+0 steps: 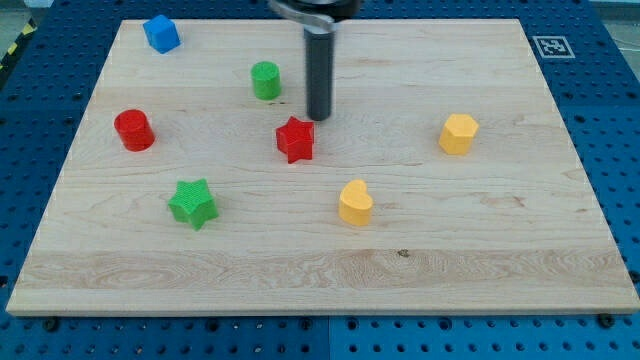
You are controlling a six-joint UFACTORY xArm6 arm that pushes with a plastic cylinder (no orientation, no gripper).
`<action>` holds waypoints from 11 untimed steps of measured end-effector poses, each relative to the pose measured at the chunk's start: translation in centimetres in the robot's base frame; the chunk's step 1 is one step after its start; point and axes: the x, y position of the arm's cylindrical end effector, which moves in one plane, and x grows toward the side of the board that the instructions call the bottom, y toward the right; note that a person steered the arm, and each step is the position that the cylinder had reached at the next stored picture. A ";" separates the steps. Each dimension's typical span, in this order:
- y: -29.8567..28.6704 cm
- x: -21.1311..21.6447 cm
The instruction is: Place the red star on top of the yellow heart
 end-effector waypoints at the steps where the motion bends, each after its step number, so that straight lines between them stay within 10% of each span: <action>1: -3.6 0.0; 11: 5.4 4.2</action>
